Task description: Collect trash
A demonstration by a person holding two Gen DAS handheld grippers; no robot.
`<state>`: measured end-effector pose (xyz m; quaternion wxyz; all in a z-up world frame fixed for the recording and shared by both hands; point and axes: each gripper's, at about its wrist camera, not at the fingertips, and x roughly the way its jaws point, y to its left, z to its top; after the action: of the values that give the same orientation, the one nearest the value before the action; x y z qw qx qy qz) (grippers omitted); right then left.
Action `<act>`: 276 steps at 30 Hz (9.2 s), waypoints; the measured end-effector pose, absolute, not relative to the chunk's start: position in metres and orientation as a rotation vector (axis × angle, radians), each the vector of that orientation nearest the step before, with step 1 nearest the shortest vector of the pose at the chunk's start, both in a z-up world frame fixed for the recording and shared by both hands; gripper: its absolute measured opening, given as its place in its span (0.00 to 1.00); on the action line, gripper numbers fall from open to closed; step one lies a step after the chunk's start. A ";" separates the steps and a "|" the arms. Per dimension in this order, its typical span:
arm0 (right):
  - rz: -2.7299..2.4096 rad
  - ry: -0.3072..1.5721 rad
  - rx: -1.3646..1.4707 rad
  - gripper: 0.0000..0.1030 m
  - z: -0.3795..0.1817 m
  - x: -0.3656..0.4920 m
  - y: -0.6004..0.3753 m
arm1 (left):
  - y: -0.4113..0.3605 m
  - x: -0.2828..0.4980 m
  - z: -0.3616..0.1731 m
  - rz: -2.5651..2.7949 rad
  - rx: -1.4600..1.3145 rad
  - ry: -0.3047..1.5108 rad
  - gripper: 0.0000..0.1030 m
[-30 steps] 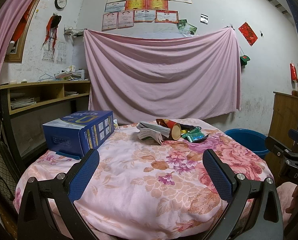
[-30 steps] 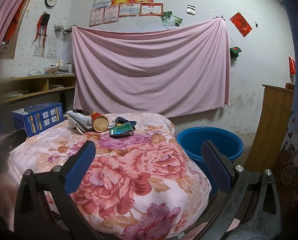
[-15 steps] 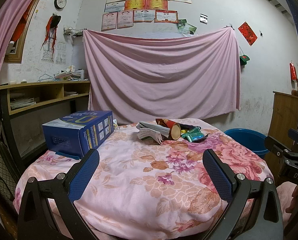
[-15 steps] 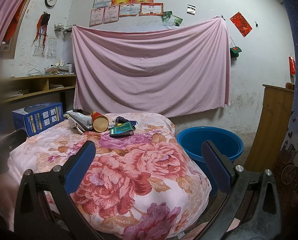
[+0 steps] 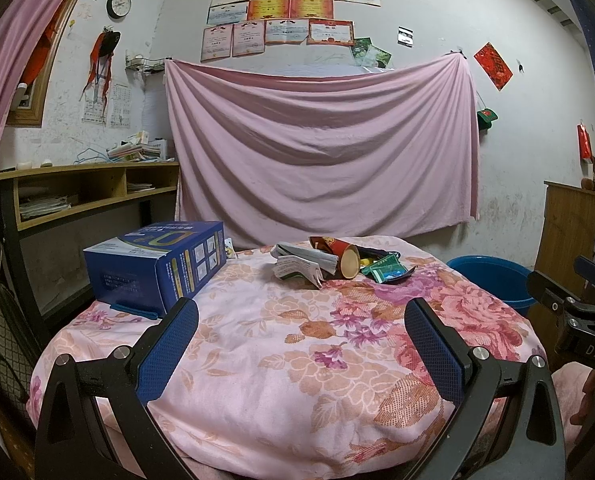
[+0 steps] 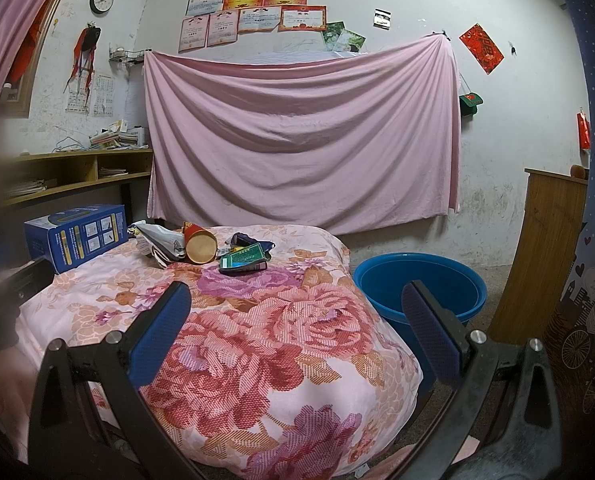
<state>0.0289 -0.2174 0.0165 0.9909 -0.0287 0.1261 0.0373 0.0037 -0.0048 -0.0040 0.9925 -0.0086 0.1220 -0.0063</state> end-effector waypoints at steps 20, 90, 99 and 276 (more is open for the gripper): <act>0.105 0.247 -0.029 1.00 0.016 0.031 -0.214 | -0.002 0.008 -0.002 -0.022 -0.049 0.248 0.98; 0.366 0.834 -0.180 0.60 -0.022 0.353 -0.136 | 0.060 0.262 -0.019 -0.219 -0.322 0.710 0.21; 0.358 0.807 -0.188 0.36 -0.018 0.348 -0.135 | 0.062 0.243 -0.004 -0.234 -0.312 0.611 0.06; 0.495 0.839 -0.261 0.91 -0.026 0.294 -0.135 | 0.034 0.223 -0.043 -0.167 -0.192 0.792 0.39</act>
<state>0.2941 -0.1349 -0.0255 0.8755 -0.1248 0.4021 0.2371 0.2234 0.0343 -0.0428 0.9148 -0.0934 0.3846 -0.0812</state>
